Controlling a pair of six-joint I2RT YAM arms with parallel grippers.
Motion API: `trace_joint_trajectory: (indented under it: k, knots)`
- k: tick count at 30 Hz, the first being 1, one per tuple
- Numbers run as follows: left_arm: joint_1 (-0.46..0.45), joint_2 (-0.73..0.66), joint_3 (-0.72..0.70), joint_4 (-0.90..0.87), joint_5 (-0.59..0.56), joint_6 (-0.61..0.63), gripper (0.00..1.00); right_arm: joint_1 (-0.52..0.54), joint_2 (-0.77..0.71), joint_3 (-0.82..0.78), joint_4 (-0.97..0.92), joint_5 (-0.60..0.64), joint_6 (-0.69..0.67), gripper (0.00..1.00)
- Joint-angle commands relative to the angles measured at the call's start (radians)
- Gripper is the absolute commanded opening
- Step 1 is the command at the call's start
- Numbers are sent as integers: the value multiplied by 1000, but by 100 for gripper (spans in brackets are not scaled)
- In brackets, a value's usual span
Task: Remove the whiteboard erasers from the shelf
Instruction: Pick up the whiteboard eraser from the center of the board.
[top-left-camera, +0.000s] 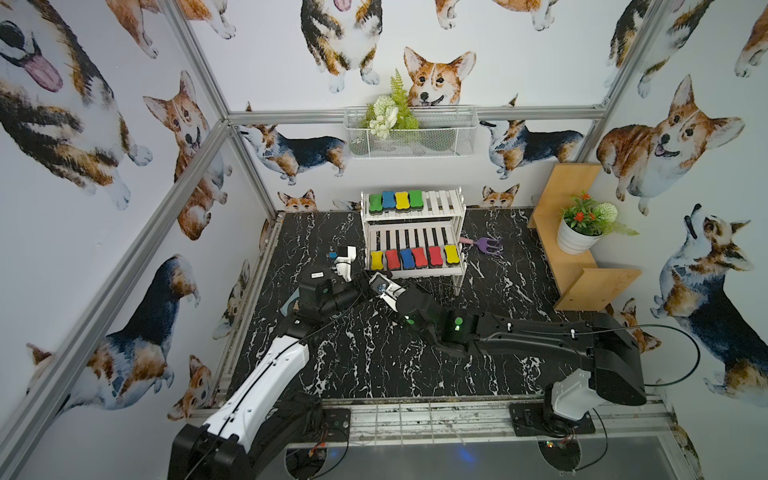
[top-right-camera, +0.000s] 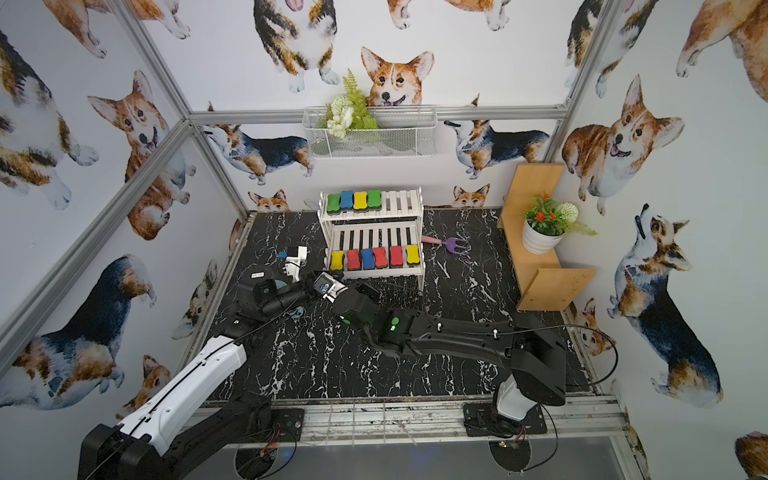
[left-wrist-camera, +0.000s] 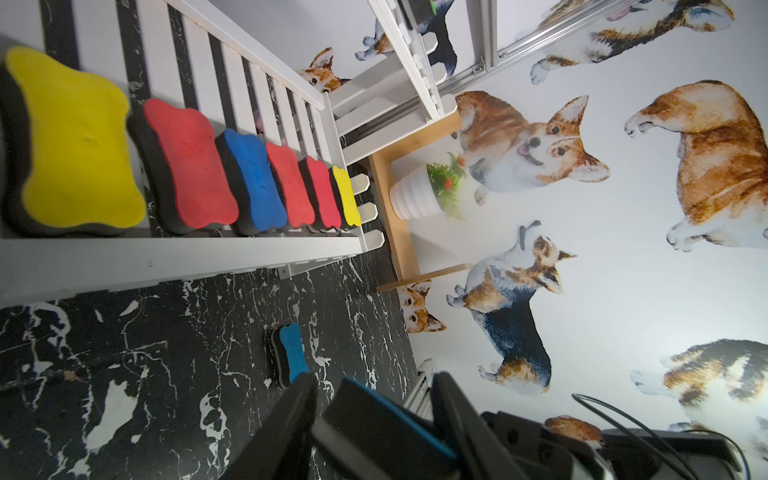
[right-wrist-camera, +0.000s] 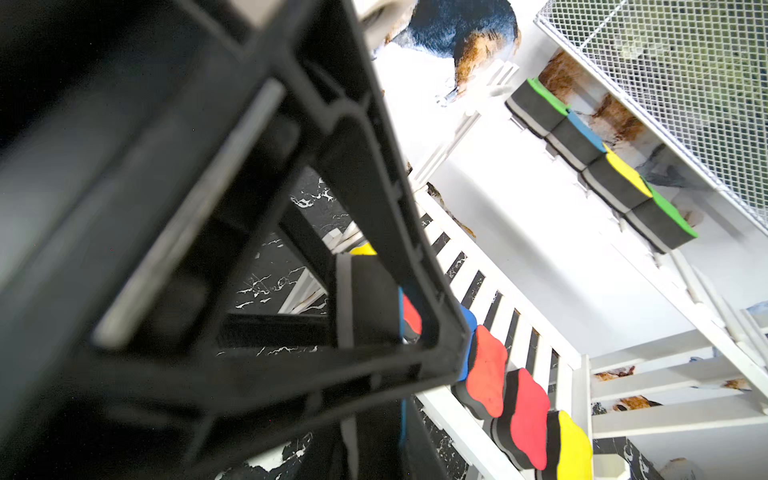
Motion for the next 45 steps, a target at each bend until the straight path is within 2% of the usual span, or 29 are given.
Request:
trace_joint_trajectory:
  k: [1,3,6,9,10,12,14,16,18,20,24,30,38,42,45]
  knots:
    - [2,6,11,-10,-11,9,28,6,-22,-10,72,-51,7,10]
    - [4,10,22,-15,-3,17,15,6,-49,-34,71,-82,36,16]
    - [18,13,36,-29,15,40,1,6,-125,-84,61,-143,92,39]
    - [51,14,36,-19,67,70,0,-17,-249,-152,62,-262,184,54]
    - [65,16,31,-6,95,75,0,-48,-285,-163,47,-341,241,56]
    - [98,33,16,64,191,68,0,-166,-371,-196,41,-594,392,59]
    - [114,53,9,110,261,73,0,-284,-423,-232,76,-794,530,62]
    - [111,69,-2,193,334,53,0,-394,-420,-235,84,-1003,628,67]
    - [101,75,-27,329,383,-3,0,-452,-383,-221,84,-1177,690,67]
    - [88,75,-47,443,417,-53,0,-461,-358,-230,121,-1267,728,68]
    - [60,53,-53,548,444,-81,0,-468,-336,-260,189,-1334,767,69]
    - [15,26,-50,592,474,-79,0,-489,-305,-338,482,-1505,940,69]
    - [-16,13,-49,620,501,-76,0,-489,-287,-351,657,-1599,1037,68]
    - [-42,16,-48,617,509,-65,0,-489,-265,-350,719,-1623,1084,64]
    - [-44,18,-48,600,499,-56,0,-488,-252,-338,720,-1637,1087,55]
